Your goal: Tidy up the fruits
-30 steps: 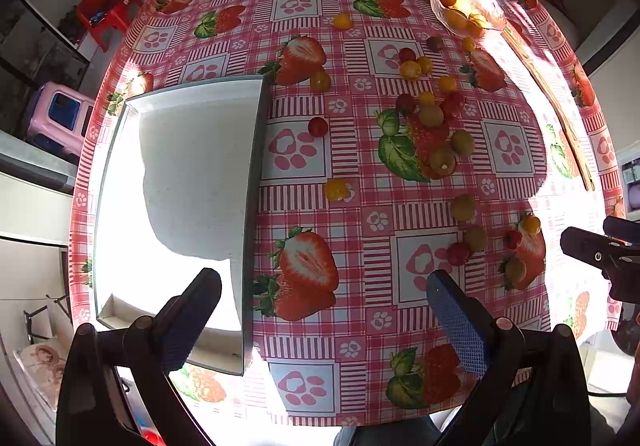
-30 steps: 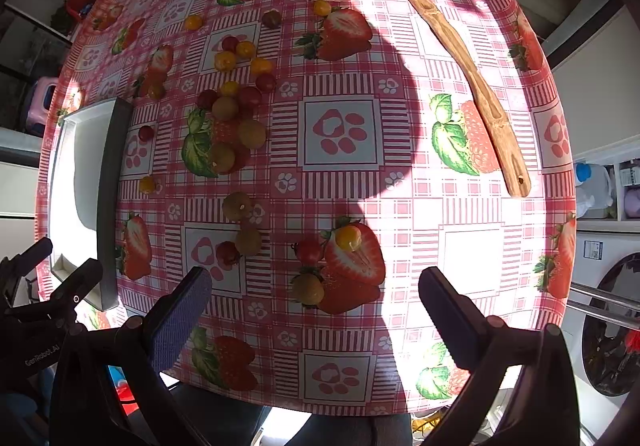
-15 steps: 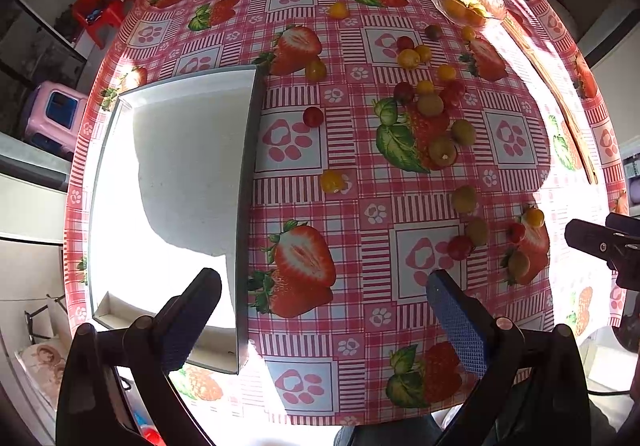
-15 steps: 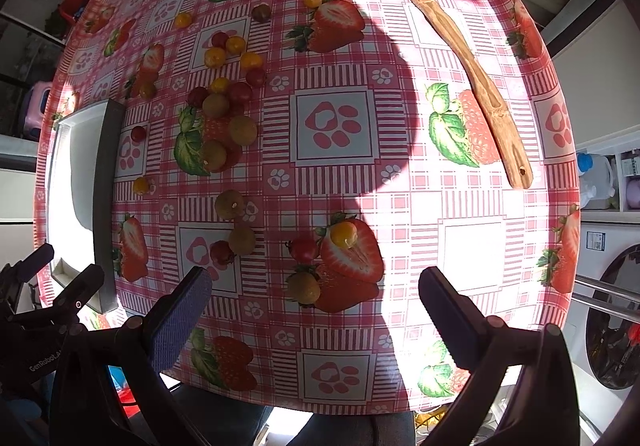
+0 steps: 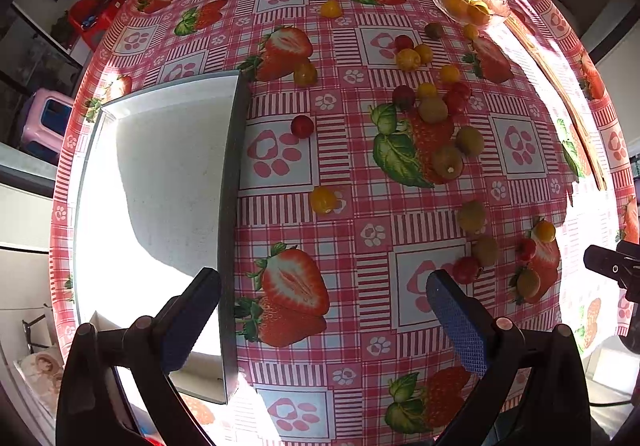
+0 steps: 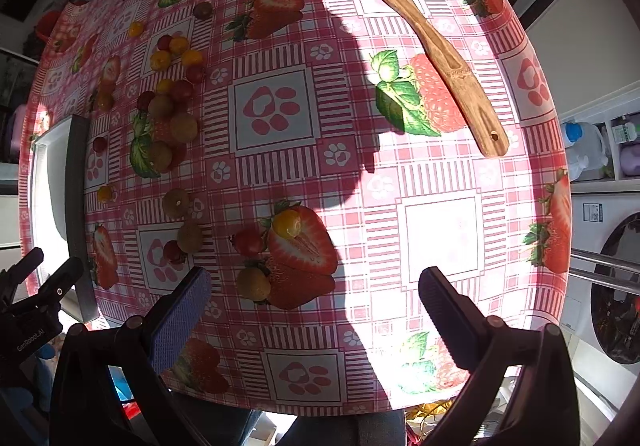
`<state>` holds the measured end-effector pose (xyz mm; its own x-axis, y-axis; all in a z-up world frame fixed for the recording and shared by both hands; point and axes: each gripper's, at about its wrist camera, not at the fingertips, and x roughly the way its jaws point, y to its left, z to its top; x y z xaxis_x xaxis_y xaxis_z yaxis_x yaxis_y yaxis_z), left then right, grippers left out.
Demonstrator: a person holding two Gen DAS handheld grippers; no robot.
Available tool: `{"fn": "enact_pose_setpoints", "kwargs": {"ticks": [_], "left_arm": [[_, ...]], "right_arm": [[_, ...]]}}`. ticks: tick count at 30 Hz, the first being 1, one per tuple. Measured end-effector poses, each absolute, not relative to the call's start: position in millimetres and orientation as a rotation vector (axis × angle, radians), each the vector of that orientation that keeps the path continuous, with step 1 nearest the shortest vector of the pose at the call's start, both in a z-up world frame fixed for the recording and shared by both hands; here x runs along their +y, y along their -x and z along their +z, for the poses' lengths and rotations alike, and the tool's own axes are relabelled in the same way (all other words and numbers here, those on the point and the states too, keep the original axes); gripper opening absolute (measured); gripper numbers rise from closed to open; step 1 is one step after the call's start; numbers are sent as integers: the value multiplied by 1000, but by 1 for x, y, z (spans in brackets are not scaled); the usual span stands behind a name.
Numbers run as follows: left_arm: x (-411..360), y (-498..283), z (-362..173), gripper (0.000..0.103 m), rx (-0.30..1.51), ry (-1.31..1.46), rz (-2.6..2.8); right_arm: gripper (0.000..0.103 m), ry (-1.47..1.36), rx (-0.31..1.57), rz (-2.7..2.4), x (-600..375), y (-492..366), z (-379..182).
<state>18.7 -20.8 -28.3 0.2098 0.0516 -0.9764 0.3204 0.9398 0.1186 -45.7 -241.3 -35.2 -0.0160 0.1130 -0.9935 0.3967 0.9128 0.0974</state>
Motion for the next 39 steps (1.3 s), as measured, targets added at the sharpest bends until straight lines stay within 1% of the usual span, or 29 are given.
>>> {"fn": "enact_pose_setpoints", "kwargs": {"ticks": [4, 5, 7, 12, 13, 14, 16, 21, 23, 25, 27, 29, 30, 31, 32, 33, 34, 35, 36, 37, 38, 39], "left_arm": [[-32, -30, -39, 103, 1325, -340, -226], [-34, -32, -42, 98, 1320, -349, -231], [-39, -37, -52, 92, 1335, -381, -235], [-42, -44, -72, 92, 1372, -421, -218], [-42, -46, -76, 92, 1382, -424, -214], [-41, -47, -79, 92, 1384, -425, -208], [-39, -50, -84, 92, 1382, -416, -198], [-36, -56, -94, 92, 1385, -380, -185], [-36, -57, -97, 80, 1394, -370, -191], [-35, -61, -97, 80, 1402, -346, -202], [-35, -62, -97, 75, 1406, -334, -211], [-36, -63, -96, 62, 1411, -307, -238], [-36, -62, -95, 58, 1411, -302, -248], [-39, -60, -94, 49, 1408, -291, -267], [-40, -59, -94, 39, 1409, -281, -285], [-45, -57, -93, 36, 1410, -282, -296], [-48, -55, -93, 33, 1407, -294, -302], [-50, -54, -93, 28, 1403, -302, -309], [-51, -53, -92, 26, 1401, -303, -320], [-52, -53, -92, 23, 1400, -303, -326], [-53, -53, -91, 23, 1400, -304, -326], [-52, -53, -91, 23, 1398, -298, -326]], "right_arm": [[103, -420, 1586, -245, -246, 46, -46], [103, -422, 1585, -243, -246, 45, -48], [103, -422, 1581, -242, -244, 42, -53], [99, -444, 1588, -237, -242, 30, -70], [97, -442, 1589, -236, -241, 28, -72], [89, -442, 1592, -231, -240, 25, -75], [80, -454, 1611, -215, -237, 22, -84], [79, -459, 1620, -192, -229, 15, -95], [74, -457, 1617, -179, -219, 15, -95], [70, -464, 1618, -164, -214, 12, -95], [68, -482, 1621, -157, -212, 11, -96], [66, -504, 1620, -158, -211, 10, -97], [66, -512, 1618, -159, -211, 11, -97], [64, -520, 1613, -156, -212, 12, -97], [56, -535, 1604, -146, -213, 14, -96], [50, -562, 1596, -130, -217, 15, -95], [38, -593, 1590, -116, -221, 16, -96], [32, -612, 1588, -113, -222, 17, -96], [30, -618, 1584, -115, -223, 17, -96], [24, -615, 1579, -116, -224, 16, -95], [17, -611, 1576, -114, -224, 16, -94], [14, -603, 1576, -114, -224, 16, -93]]}}
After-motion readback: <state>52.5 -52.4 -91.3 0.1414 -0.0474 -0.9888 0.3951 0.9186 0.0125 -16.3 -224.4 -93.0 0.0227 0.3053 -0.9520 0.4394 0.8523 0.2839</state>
